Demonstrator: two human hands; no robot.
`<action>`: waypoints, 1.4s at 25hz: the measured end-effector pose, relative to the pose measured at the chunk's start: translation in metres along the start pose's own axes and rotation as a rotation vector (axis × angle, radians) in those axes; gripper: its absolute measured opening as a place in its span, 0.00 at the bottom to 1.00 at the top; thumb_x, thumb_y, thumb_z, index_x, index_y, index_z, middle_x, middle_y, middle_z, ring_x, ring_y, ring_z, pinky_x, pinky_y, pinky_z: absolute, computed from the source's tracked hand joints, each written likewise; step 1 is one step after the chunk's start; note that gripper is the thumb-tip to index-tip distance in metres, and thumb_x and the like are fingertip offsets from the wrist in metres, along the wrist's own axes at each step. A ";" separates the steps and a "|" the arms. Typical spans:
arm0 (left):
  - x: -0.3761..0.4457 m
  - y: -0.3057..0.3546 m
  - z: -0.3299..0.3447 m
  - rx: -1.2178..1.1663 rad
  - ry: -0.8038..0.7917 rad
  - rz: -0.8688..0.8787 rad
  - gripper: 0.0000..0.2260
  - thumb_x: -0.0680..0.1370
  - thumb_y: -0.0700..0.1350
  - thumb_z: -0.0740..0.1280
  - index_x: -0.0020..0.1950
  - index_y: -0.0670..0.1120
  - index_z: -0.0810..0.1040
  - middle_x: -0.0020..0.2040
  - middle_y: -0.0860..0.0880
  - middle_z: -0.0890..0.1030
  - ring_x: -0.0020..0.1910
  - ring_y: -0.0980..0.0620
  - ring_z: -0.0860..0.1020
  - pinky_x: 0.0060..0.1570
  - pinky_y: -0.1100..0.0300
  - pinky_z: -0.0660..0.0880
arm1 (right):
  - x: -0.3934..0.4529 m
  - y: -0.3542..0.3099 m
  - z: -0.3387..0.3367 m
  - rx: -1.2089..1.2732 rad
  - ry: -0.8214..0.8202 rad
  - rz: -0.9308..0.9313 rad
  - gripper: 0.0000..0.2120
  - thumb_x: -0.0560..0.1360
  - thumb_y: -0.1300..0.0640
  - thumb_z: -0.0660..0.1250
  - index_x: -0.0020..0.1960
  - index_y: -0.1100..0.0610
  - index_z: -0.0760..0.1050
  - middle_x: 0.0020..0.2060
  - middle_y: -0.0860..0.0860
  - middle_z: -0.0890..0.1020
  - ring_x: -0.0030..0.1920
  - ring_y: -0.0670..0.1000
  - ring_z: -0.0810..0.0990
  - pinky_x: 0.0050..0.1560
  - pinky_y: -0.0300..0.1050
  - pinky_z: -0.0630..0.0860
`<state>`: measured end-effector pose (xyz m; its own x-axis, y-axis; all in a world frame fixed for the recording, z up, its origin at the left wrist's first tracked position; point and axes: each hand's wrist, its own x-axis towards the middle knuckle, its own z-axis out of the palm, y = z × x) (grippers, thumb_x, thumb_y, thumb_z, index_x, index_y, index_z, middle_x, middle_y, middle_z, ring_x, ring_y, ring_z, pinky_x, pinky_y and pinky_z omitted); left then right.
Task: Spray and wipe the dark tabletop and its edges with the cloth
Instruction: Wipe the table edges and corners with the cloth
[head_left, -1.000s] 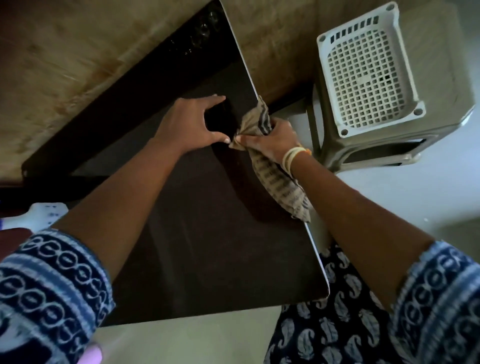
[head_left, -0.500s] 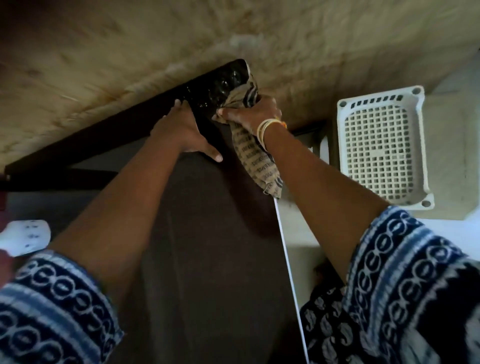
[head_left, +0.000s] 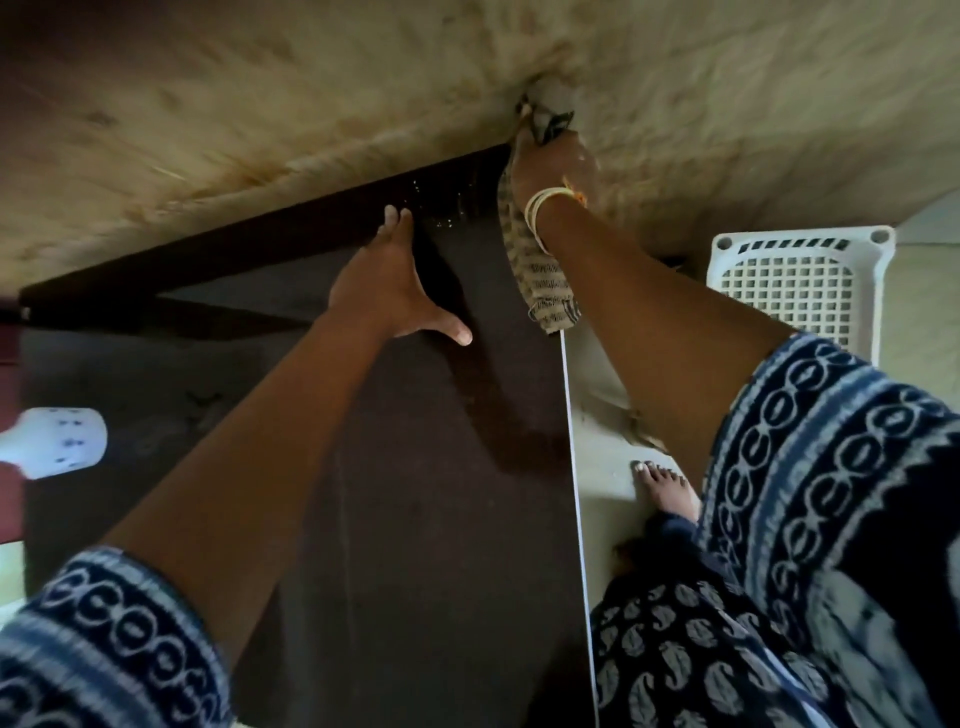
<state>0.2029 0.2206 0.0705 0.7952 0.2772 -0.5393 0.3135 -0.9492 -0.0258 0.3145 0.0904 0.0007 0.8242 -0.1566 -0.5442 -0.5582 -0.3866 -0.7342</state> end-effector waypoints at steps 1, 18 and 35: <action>-0.001 -0.001 0.001 -0.017 0.002 0.000 0.67 0.52 0.61 0.82 0.80 0.48 0.45 0.81 0.49 0.45 0.79 0.44 0.52 0.74 0.44 0.59 | 0.000 0.001 0.000 0.000 0.037 0.027 0.24 0.79 0.40 0.57 0.64 0.57 0.74 0.61 0.54 0.80 0.62 0.54 0.77 0.58 0.45 0.73; -0.004 -0.018 0.013 -0.046 0.031 -0.105 0.70 0.46 0.75 0.72 0.80 0.49 0.48 0.81 0.46 0.49 0.79 0.47 0.52 0.76 0.45 0.53 | -0.022 -0.012 0.034 -1.102 -0.257 -1.088 0.30 0.78 0.37 0.48 0.76 0.50 0.62 0.78 0.53 0.55 0.77 0.58 0.53 0.75 0.58 0.50; -0.002 -0.017 0.011 -0.040 -0.032 -0.111 0.69 0.52 0.70 0.77 0.80 0.46 0.41 0.80 0.47 0.41 0.79 0.46 0.48 0.76 0.45 0.53 | -0.020 0.028 -0.019 -0.973 -0.268 -1.284 0.30 0.71 0.40 0.50 0.65 0.50 0.76 0.74 0.51 0.68 0.73 0.59 0.65 0.71 0.57 0.59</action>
<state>0.1900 0.2348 0.0623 0.7376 0.3745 -0.5619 0.4194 -0.9062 -0.0535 0.2837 0.0656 -0.0013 0.5761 0.8152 0.0604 0.7951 -0.5417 -0.2729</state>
